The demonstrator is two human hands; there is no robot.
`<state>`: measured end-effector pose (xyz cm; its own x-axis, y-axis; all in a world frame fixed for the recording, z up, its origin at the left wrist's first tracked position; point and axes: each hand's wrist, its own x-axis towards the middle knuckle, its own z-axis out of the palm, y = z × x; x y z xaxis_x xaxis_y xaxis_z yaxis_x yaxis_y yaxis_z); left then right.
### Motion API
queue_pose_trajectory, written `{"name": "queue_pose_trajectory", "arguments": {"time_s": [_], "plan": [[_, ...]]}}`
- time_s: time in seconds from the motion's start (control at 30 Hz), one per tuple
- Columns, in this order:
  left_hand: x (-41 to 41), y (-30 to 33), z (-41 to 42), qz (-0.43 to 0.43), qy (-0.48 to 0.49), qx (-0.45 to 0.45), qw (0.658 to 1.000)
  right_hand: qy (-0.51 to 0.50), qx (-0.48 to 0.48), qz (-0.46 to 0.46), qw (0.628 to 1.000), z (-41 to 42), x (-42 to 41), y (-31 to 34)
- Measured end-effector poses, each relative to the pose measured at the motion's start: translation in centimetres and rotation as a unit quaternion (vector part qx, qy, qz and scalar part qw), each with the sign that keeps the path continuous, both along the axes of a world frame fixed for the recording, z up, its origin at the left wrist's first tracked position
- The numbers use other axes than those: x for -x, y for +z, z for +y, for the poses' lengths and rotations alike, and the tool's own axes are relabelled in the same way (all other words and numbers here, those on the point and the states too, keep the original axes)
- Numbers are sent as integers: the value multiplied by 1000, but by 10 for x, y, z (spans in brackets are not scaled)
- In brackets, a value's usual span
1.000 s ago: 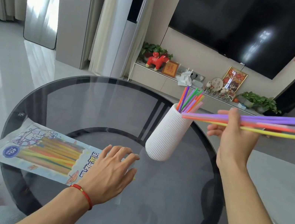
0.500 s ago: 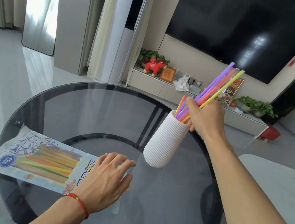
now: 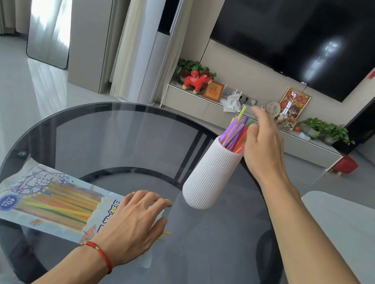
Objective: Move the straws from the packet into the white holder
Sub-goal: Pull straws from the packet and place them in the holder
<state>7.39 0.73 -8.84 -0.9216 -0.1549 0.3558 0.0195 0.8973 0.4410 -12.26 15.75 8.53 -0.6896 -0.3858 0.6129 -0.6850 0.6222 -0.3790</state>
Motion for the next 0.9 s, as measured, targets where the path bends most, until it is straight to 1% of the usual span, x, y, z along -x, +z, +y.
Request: {"name": "queue_pose_trajectory", "arguments": {"time_s": [0.07, 0.13, 0.2, 0.27, 0.33, 0.37, 0.4, 0.43, 0.47, 0.53, 0.57, 0.63, 0.7, 0.77, 0.83, 0.87, 0.9], "plan": [[-1, 0, -1, 4, -1, 0, 1000, 4, -14, -20, 1000, 2, 0, -5], [-1, 2, -3, 5, -2, 6, 1000, 10, 14, -25, 1000, 3, -3, -6], [-2, 5, -5, 7, -8, 24, 1000, 28, 16, -15, 999, 3, -7, -7], [-4, 10, -9, 17, -14, 50, 998, 23, 4, 48, 999, 5, -14, -7], [-5, 11, -14, 19, -28, 67, 997, 32, 10, 163, 986, 11, -26, -10], [-7, 10, -18, 4, -35, 79, 996, 53, 15, 210, 976, 15, -33, -15], [-8, 8, -21, -26, -39, 100, 994, 80, 10, 237, 968, 19, -40, -23], [-10, 4, -25, -69, -43, 123, 989, 108, -7, 232, 967, 25, -47, -33], [-12, 1, -29, -114, -45, 143, 982, 131, -36, 191, 972, 28, -54, -44], [-13, -2, -32, -179, -48, 175, 967, 148, -110, 35, 982, 32, -62, -68], [-12, -2, -32, -197, -54, 186, 961, 146, -144, -43, 978, 34, -64, -83], [-9, 0, -31, -209, -65, 188, 958, 138, -172, -152, 963, 35, -67, -115], [-7, 4, -29, -182, -65, 167, 967, 137, -162, -232, 949, 33, -72, -145], [-8, 5, -24, -136, -53, 157, 977, 127, -129, -298, 937, 30, -78, -170], [-8, 7, -20, -84, -35, 154, 984, 102, -73, -341, 932, 24, -82, -181], [-7, 8, -19, -63, -29, 151, 986, 98, -34, -372, 922, 20, -83, -183], [-6, 9, -18, -45, -25, 148, 988, 102, 15, -412, 905, 16, -84, -183]]}}
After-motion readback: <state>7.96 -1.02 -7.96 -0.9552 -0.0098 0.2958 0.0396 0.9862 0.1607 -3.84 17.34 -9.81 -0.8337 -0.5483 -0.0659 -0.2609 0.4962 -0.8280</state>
